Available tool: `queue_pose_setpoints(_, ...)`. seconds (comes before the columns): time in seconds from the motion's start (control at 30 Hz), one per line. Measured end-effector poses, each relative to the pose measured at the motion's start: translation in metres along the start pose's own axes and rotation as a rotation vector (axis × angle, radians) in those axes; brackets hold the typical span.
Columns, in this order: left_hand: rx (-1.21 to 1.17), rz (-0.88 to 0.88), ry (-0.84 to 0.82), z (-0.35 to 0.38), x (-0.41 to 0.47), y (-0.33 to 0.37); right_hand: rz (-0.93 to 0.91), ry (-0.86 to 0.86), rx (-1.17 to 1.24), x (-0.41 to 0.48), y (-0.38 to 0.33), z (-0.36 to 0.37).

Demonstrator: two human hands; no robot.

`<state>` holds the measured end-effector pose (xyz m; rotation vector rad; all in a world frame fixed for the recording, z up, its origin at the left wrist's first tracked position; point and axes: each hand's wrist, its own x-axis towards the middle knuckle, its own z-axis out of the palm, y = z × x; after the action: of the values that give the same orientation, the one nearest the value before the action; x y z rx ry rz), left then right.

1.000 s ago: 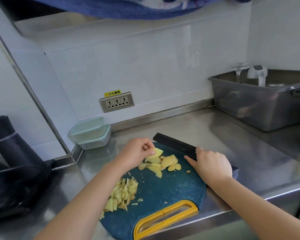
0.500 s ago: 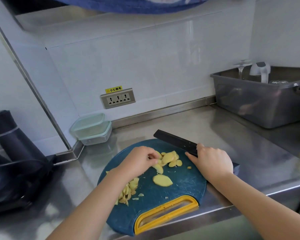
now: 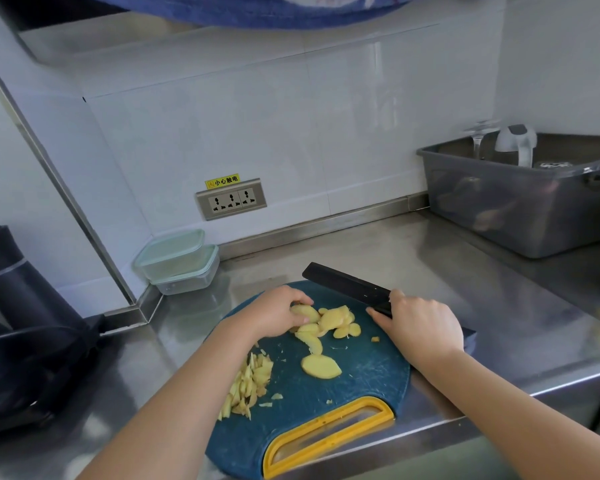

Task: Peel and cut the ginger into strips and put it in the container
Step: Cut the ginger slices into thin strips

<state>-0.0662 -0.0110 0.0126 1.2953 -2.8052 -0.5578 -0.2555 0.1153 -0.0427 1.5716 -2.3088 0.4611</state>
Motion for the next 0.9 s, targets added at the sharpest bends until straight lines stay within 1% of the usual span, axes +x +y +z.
queue_pose_setpoints(0.1, -0.117, -0.017, 0.088, -0.001, 0.002, -0.001, -0.005, 0.002, -0.015, 0.000, 0.000, 0.001)
queue_pose_setpoints(0.2, -0.192, 0.006, 0.241, -0.008, -0.005, -0.001, -0.007, 0.004, -0.017, 0.001, 0.000, 0.001)
queue_pose_setpoints(0.23, -0.214, 0.020, 0.275, -0.012, -0.010, 0.000, -0.007, 0.005, -0.017, 0.002, 0.001, 0.001)
queue_pose_setpoints(0.27, -0.231, 0.037, 0.275, -0.017, -0.016, 0.002, -0.008, 0.006, -0.015, 0.001, 0.001, 0.001)
queue_pose_setpoints(0.3, -0.247, 0.061, 0.228, -0.022, -0.022, 0.004, -0.008, 0.008, -0.013, 0.001, 0.001, 0.001)
queue_pose_setpoints(0.4, -0.260, 0.128, -0.073, -0.027, -0.042, 0.016, -0.007, 0.010, -0.012, 0.001, 0.001, 0.001)
queue_pose_setpoints(0.47, -0.208, 0.149, -0.190, -0.021, -0.052, 0.022, -0.007, 0.009, -0.012, 0.002, 0.001, 0.002)
queue_pose_setpoints(0.5, -0.168, 0.156, -0.205, -0.016, -0.055, 0.023, -0.008, 0.009, -0.010, 0.002, 0.001, 0.003)
queue_pose_setpoints(0.57, -0.115, 0.163, -0.182, -0.006, -0.058, 0.024, -0.010, 0.014, -0.001, 0.002, 0.001, 0.003)
queue_pose_setpoints(0.67, -0.082, 0.157, -0.118, 0.004, -0.062, 0.023, -0.012, 0.018, -0.002, 0.001, 0.001, 0.003)
queue_pose_setpoints(0.8, -0.050, 0.148, -0.109, 0.013, -0.071, 0.023, -0.009, 0.019, -0.001, 0.001, 0.001, 0.002)
queue_pose_setpoints(0.9, 0.025, 0.117, -0.032, 0.020, -0.079, 0.026, -0.008, 0.018, -0.015, 0.001, 0.001, 0.002)
